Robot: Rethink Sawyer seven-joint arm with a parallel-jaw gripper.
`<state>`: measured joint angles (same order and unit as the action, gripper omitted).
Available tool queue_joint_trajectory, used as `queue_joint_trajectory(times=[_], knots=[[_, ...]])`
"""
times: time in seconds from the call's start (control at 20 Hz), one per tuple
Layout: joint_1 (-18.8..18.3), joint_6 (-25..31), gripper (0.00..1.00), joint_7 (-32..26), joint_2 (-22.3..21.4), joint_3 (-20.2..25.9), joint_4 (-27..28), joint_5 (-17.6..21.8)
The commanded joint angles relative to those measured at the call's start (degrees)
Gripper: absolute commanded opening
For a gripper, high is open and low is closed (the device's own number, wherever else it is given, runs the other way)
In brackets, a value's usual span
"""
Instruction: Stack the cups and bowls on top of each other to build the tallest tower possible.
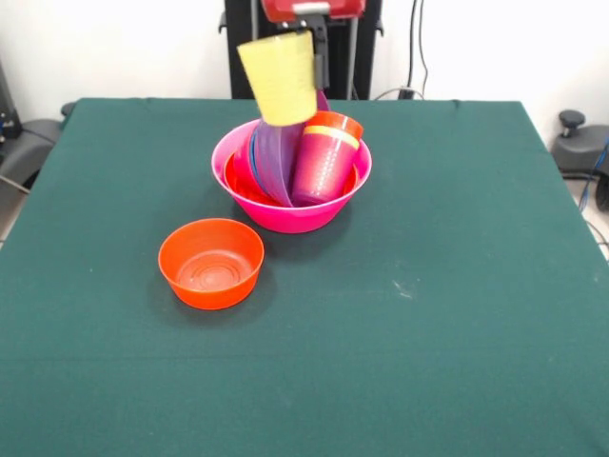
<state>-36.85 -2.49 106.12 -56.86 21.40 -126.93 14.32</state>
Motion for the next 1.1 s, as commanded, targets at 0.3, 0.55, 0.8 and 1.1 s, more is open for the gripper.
queue_joint_trajectory(times=[0.3,0.55,0.8,1.1], knots=[[-0.98,7.92,0.00,0.78,0.79,5.78,-2.03,4.26],[2.12,3.26,0.00,1.63,6.57,1.15,-0.12,6.98],[5.06,0.86,0.00,3.54,8.30,-1.80,0.25,7.80],[7.70,-0.13,0.00,5.16,8.82,-3.96,-0.11,7.94]])
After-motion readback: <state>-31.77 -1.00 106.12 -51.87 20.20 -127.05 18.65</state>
